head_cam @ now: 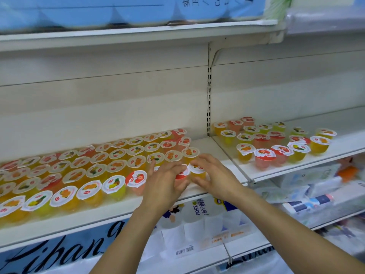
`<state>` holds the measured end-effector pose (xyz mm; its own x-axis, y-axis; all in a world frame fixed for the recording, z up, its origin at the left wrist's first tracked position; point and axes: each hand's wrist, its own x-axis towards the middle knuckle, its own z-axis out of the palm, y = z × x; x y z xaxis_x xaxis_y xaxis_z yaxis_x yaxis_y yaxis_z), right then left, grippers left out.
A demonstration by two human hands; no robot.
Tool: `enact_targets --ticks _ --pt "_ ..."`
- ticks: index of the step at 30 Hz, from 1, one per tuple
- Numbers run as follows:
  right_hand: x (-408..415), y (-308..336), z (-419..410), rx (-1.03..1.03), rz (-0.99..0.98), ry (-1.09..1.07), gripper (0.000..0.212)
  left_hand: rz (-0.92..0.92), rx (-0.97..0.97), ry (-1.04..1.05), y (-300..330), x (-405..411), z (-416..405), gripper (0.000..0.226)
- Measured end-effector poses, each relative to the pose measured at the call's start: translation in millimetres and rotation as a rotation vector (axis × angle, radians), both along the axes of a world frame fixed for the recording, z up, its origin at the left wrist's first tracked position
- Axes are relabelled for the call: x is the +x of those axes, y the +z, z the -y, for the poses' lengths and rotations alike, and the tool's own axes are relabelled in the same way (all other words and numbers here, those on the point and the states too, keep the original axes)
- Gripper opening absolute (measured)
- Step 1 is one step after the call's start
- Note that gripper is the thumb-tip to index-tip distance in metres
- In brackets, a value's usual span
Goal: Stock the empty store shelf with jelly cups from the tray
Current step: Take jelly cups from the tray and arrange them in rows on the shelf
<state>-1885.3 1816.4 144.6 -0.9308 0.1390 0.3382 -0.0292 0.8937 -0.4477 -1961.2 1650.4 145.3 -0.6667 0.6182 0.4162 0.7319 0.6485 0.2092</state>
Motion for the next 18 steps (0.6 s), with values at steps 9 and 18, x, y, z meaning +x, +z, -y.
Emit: enact_targets --ticks 9,18 --pt "55 11 -109 0.302 0.022 -0.48 0.051 -0.095 0.125 -0.048 -8 20 -31 0.051" --pt "59 2 -143 0.535 0.055 -0.485 0.038 -0.131 0.056 0.045 -13 18 -58 0.028"
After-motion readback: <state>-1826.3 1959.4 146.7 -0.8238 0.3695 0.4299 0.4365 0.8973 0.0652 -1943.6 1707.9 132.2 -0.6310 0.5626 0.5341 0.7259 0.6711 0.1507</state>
